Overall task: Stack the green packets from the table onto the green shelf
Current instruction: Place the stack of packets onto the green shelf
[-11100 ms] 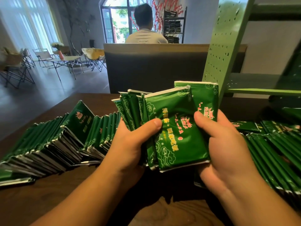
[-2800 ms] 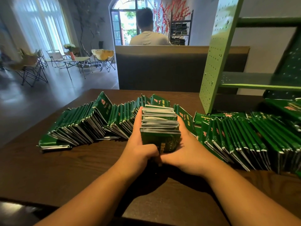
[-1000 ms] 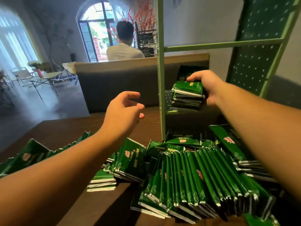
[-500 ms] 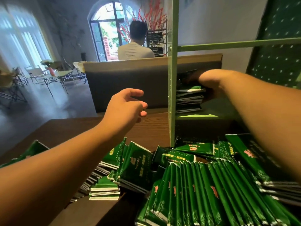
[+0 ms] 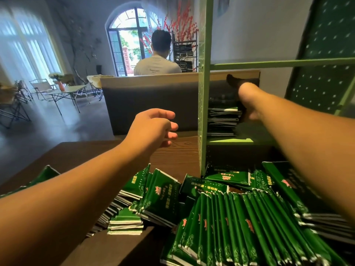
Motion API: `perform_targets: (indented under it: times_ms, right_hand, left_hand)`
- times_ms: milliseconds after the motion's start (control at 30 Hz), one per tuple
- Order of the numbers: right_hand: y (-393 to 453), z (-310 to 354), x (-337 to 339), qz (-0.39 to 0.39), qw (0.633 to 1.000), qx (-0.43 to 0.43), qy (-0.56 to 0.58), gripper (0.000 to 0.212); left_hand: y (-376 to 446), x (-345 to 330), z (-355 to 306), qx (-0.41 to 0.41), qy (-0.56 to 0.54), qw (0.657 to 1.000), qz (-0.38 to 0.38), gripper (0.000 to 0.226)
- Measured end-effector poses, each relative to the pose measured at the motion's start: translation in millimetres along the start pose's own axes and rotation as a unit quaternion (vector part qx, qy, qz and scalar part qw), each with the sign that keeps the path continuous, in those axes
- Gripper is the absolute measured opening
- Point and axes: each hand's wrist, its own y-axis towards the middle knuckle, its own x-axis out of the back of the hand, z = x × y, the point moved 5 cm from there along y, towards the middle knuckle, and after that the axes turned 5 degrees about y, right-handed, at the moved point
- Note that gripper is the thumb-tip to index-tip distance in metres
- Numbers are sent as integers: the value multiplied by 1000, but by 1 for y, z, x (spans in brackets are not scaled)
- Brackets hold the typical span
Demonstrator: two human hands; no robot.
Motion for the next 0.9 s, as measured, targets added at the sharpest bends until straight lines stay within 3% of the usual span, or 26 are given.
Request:
perform_targets:
  times_ms: [133, 267, 467, 600, 700, 800, 900]
  right_hand:
    - [-4, -2, -7, 43, 992, -8, 116, 71]
    - [-1, -4, -13, 56, 988, -8, 142, 72]
    - [4, -6, 7, -21, 999, 42, 12, 80]
    - [-21, -4, 6, -16, 989, 110, -102, 69]
    - [-46, -8, 4, -17, 973, 144, -177, 75]
    - [-76, -12, 1, -41, 934, 202, -291, 77]
    - [-118, -19, -8, -41, 842, 308, -441, 73]
  left_hand:
    - [-2, 0, -1, 6, -8, 1000, -2, 32]
    - [-3, -1, -2, 12, -7, 1000, -4, 31]
    - [-8, -3, -6, 6, -13, 1000, 1, 29]
    - [-20, 0, -9, -3, -38, 999, 20, 27]
    - [-33, -1, -8, -6, -49, 998, 42, 27]
    - [-52, -2, -3, -3, -55, 997, 62, 25]
    - [-71, -4, 4, -1, -49, 995, 83, 23]
